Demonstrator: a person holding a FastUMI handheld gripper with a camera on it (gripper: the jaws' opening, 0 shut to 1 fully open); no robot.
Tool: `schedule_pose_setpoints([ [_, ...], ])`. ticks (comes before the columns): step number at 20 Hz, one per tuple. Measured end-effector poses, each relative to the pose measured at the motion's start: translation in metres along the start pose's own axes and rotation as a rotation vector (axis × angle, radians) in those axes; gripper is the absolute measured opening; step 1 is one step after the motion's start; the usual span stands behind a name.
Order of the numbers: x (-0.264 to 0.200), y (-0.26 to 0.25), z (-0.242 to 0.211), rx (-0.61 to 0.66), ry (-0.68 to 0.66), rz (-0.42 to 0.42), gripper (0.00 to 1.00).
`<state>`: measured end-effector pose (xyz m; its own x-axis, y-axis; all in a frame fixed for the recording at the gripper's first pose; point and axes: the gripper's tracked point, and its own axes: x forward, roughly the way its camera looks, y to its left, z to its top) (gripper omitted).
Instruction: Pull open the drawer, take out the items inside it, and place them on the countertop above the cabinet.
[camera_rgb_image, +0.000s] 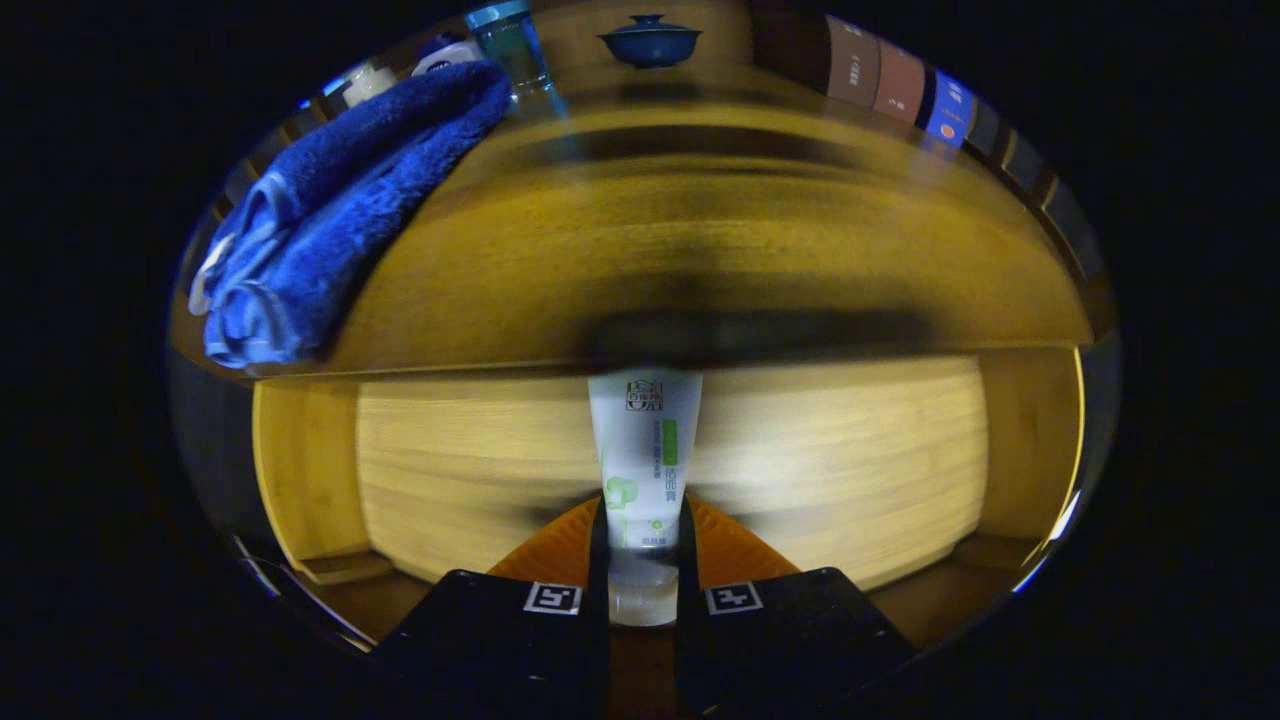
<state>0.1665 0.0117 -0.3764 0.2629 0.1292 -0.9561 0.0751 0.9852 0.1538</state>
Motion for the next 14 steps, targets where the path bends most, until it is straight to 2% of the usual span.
schedule_pose_setpoints([
  [5, -0.033, 0.014, 0.0, -0.037, -0.024, 0.054, 0.3],
  [14, -0.097, 0.007, -0.008, -0.078, 0.003, 0.06, 0.3],
])
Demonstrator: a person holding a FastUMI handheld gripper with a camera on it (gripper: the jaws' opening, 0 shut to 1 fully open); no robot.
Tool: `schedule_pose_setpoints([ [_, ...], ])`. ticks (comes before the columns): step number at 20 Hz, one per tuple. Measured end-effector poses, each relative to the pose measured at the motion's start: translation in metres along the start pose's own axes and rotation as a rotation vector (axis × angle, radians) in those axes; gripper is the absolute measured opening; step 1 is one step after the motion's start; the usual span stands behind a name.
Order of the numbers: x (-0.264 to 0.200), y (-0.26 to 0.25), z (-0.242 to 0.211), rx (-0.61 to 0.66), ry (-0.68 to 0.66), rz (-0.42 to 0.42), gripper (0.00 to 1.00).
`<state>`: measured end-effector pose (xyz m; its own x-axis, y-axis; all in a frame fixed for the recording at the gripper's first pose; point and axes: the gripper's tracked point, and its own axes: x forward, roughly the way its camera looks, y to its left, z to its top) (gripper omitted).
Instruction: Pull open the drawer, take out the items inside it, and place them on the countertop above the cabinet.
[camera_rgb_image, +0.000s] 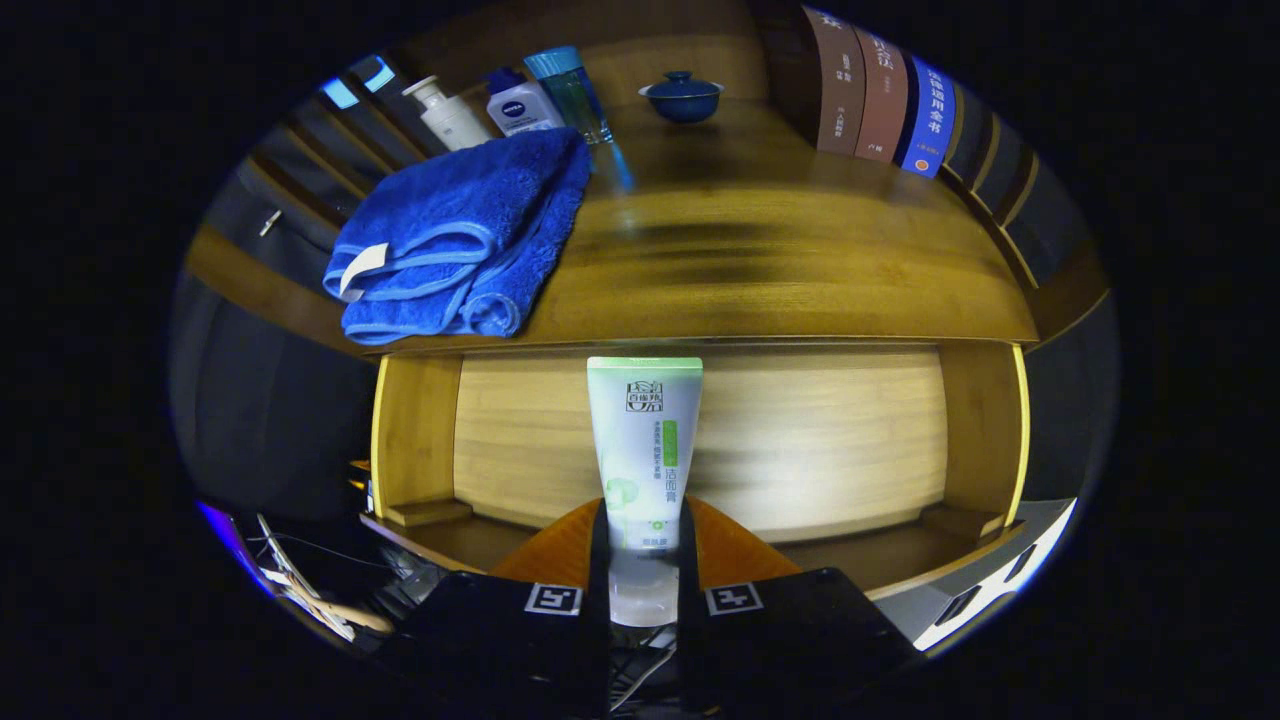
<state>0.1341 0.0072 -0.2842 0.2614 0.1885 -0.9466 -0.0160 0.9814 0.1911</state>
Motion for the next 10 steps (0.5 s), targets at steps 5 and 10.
schedule_pose_setpoints([
  [5, -0.031, 0.011, -0.002, -0.031, -0.011, 0.053, 0.3],
  [10, -0.027, -0.002, 0.071, -0.025, -0.103, -0.022, 0.3],
])
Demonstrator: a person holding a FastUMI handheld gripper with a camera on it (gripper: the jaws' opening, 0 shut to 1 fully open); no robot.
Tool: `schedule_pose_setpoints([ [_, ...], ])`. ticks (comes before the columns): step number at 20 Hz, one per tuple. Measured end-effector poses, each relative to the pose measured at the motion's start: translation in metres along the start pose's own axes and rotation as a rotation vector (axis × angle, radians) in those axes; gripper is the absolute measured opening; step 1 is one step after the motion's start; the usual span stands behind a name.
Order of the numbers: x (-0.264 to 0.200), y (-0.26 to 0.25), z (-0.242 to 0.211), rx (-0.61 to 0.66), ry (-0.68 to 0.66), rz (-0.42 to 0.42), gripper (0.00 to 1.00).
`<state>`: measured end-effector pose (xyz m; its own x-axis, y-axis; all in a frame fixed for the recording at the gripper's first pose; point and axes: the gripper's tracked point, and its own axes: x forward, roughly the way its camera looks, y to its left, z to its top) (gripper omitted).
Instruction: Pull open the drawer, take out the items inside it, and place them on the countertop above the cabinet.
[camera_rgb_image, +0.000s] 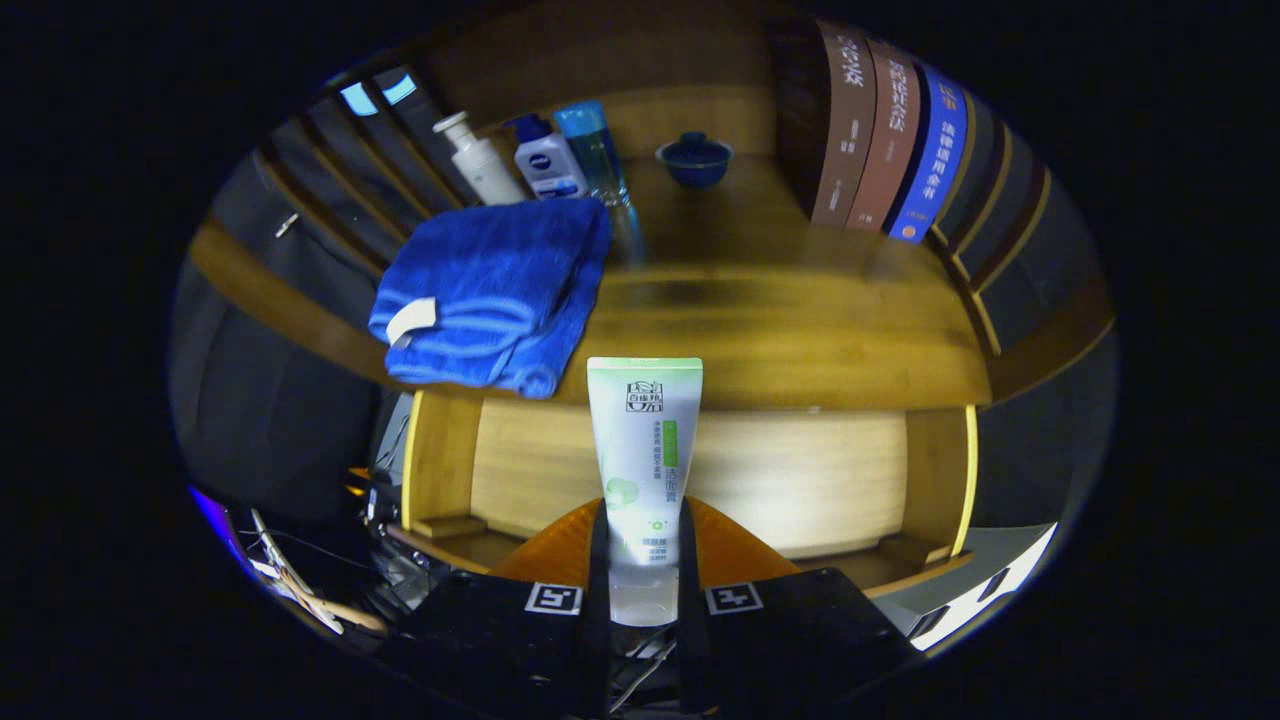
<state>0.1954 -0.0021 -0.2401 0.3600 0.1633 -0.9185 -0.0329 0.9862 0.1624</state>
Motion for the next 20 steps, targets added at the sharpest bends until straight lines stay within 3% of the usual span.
schedule_pose_setpoints([
  [6, 0.031, -0.007, 0.06, 0.055, -0.028, -0.074, 0.3],
  [9, 0.048, -0.021, 0.073, 0.061, -0.01, -0.122, 0.3],
  [15, 0.073, -0.032, 0.084, 0.108, 0.021, -0.134, 0.3],
  [20, 0.073, -0.03, 0.089, 0.104, -0.003, -0.121, 0.5],
])
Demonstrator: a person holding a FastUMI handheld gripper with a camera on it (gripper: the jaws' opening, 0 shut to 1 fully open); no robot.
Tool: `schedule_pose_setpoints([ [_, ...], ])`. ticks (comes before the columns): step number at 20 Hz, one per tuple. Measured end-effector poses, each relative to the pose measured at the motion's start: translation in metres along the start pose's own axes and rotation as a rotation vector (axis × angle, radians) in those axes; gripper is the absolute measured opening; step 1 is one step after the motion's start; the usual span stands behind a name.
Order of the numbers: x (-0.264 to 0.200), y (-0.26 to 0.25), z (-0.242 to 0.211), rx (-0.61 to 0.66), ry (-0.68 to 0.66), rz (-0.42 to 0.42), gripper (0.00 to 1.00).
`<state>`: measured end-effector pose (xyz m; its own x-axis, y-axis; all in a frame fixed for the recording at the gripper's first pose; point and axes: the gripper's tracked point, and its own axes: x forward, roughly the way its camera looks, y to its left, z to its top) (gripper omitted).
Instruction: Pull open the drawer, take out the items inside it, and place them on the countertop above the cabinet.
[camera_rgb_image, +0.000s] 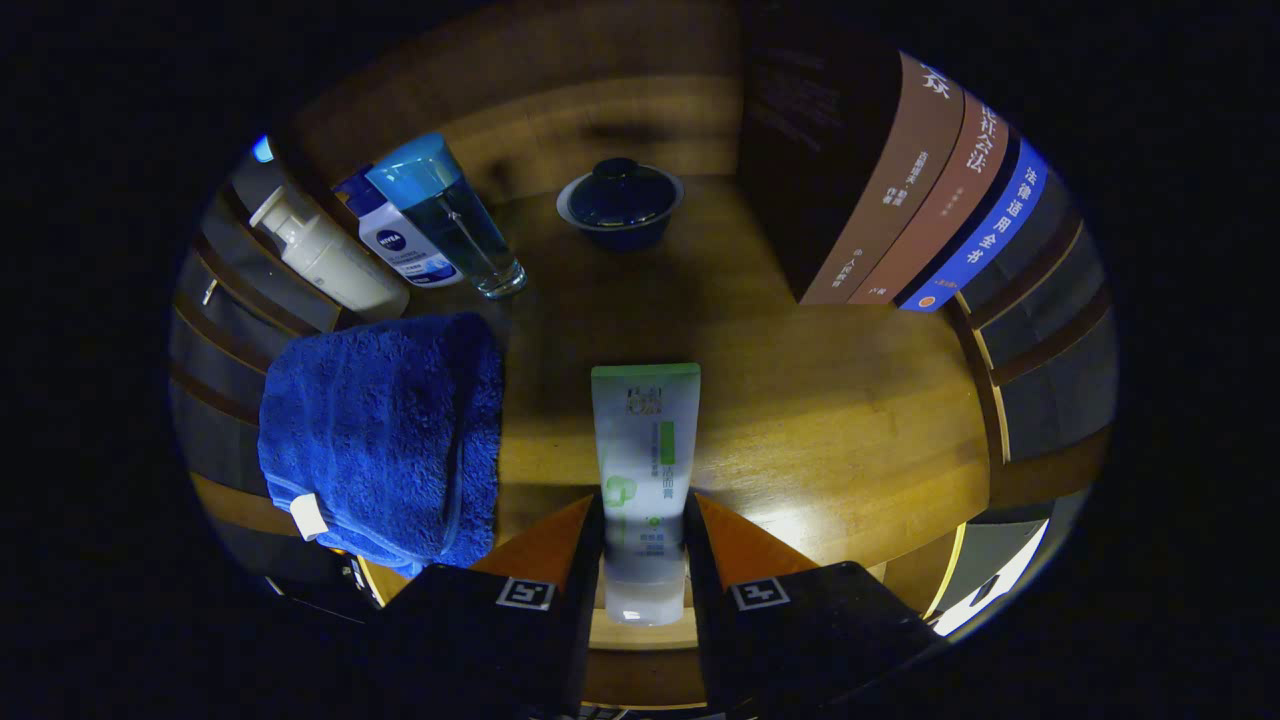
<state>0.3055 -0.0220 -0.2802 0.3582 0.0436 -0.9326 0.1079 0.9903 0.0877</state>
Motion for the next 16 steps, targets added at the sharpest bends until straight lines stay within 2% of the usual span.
schedule_pose_setpoints([
  [5, -0.021, 0.0, 0.01, 0.011, -0.08, 0.025, 0.78],
  [9, -0.057, -0.002, 0.017, -0.019, -0.256, 0.053, 0.99],
  [12, -0.088, 0.003, -0.001, -0.055, -0.381, 0.106, 1.0],
  [16, -0.133, 0.012, -0.039, 0.016, -0.503, 0.226, 1.0],
])
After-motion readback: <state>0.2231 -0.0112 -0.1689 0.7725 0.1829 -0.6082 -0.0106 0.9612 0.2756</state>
